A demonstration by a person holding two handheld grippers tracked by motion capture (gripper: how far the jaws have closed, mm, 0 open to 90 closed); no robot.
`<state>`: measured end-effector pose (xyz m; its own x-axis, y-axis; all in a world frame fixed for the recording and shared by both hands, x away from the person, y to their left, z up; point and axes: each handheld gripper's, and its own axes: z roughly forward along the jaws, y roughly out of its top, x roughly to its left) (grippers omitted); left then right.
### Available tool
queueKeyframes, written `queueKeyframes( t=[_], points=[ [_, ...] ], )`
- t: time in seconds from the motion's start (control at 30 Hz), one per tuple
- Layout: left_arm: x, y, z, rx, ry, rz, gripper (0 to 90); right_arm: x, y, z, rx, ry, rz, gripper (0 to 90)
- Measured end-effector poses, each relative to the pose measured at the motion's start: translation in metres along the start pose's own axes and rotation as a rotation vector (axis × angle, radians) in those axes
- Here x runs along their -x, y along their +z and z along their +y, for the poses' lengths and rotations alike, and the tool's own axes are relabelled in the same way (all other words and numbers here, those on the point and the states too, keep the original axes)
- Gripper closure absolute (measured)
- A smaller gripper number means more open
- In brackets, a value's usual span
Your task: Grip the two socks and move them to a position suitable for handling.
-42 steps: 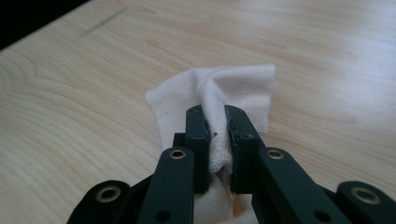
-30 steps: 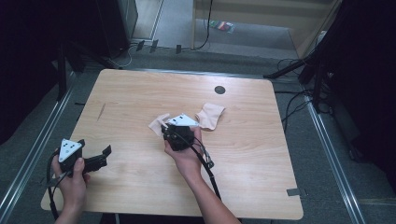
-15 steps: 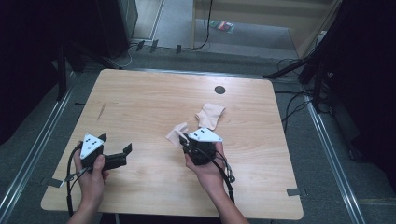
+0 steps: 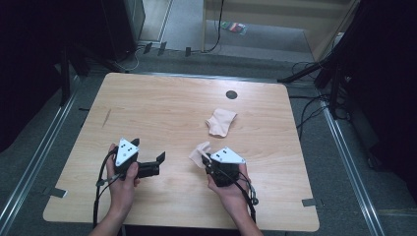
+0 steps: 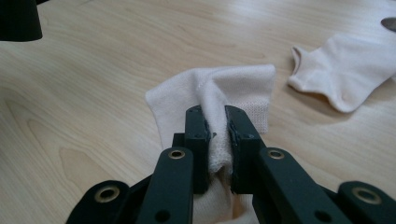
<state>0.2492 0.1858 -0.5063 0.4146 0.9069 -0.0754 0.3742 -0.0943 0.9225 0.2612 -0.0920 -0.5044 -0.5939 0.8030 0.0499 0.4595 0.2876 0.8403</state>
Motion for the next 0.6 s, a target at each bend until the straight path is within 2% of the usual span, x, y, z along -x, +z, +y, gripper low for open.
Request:
queueKeyframes(
  t=[0.03,0.13,0.23,0.3,0.33,0.37,0.53,0.57,0.6],
  points=[
    [0.004,0.001,-0.002,-0.003,0.009,-0.017,0.0,0.000,0.001,-0.003,0.000,-0.005,0.001,81.2],
    [0.008,0.002,-0.008,-0.004,0.011,-0.027,0.0,0.000,0.001,-0.006,0.004,-0.004,0.024,81.1],
    [0.011,0.003,-0.016,-0.036,0.031,-0.043,0.0,-0.005,0.003,-0.011,-0.002,-0.037,0.036,81.0],
    [0.011,0.002,-0.023,-0.055,0.047,-0.057,0.0,-0.009,0.007,-0.017,-0.016,-0.070,0.075,81.0],
    [0.011,0.002,-0.023,-0.055,0.047,-0.057,0.0,-0.009,0.007,-0.017,-0.016,-0.070,0.075,81.0],
    [0.011,0.002,-0.025,-0.060,0.045,-0.064,0.0,-0.011,0.011,-0.022,-0.029,-0.093,0.093,80.9],
    [0.013,0.001,-0.025,-0.058,0.041,-0.086,0.0,-0.012,0.017,-0.027,-0.048,-0.097,0.111,80.3],
    [0.012,0.001,-0.025,-0.060,0.042,-0.088,0.0,-0.011,0.018,-0.027,-0.049,-0.086,0.117,67.6],
    [0.012,0.001,-0.025,-0.060,0.042,-0.088,0.0,-0.011,0.018,-0.027,-0.049,-0.086,0.117,67.6]
  ],
)
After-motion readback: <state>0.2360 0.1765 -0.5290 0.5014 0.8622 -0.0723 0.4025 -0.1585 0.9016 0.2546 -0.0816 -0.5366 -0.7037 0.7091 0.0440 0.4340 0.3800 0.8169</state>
